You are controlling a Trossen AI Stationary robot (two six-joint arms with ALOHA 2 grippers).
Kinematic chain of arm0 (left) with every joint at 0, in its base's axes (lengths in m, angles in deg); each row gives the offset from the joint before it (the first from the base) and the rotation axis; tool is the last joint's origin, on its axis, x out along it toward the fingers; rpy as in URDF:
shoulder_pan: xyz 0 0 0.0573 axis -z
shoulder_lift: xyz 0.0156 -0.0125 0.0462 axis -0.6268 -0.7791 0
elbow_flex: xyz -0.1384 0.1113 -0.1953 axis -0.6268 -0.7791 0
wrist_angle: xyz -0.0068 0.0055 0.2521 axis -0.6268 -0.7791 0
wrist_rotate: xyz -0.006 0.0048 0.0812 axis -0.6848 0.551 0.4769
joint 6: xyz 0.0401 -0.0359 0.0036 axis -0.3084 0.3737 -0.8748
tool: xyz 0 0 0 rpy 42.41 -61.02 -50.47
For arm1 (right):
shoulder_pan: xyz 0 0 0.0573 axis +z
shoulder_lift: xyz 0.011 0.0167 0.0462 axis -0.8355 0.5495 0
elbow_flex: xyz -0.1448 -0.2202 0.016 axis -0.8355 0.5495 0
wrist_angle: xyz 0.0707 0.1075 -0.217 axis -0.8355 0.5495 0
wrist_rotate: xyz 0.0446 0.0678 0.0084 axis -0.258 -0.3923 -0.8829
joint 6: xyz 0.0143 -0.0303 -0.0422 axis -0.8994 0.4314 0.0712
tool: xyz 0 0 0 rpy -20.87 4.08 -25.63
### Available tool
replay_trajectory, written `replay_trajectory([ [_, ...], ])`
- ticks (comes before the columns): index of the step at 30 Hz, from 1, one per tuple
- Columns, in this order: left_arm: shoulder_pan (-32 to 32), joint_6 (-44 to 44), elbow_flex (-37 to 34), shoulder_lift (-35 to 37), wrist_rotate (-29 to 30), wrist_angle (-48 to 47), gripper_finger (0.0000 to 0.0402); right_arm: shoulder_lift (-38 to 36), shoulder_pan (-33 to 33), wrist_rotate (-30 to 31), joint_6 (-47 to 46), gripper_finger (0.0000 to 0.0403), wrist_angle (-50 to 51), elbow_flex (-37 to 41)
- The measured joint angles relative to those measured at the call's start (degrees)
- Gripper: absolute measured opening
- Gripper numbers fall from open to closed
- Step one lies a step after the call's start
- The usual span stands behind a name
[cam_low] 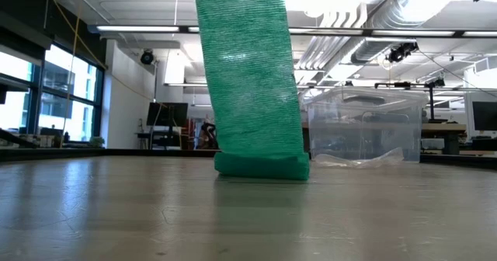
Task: Roll bandage
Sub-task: Roll the green bandage
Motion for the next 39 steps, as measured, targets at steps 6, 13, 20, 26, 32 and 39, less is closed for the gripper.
replay_trajectory([
  [6, 0.0, 0.0, 0.0, -0.2, -0.2, -0.2, 0.0008, 0.7, -0.3, 0.4, 0.3, 0.0218, 0.0, 0.0],
  [13, 0.0, 1.7, 0.0, -0.2, -0.7, 0.1, 0.0008, 0.8, -0.3, 5.1, 0.4, 0.0093, 0.2, 0.0],
  [20, 0.0, 7.2, 0.0, -0.3, 0.9, 0.1, 0.0026, 0.9, -0.2, 5.4, 4.3, 0.0011, 0.3, 0.0],
  [26, 0.6, 12.8, 0.0, 0.6, 2.6, -4.1, 0.0093, 0.5, 1.2, 8.3, 11.8, 0.0005, 1.3, 0.1],
  [32, 1.4, 19.9, -0.1, 2.7, 4.6, -9.3, 0.0125, -0.5, 4.1, 12.7, 22.1, 0.0004, 2.1, 0.2],
  [39, 1.5, 20.6, -0.1, 2.9, 4.7, -9.1, 0.0122, -0.8, 7.2, 15.4, 37.3, 0.0003, 3.6, 0.1],
])
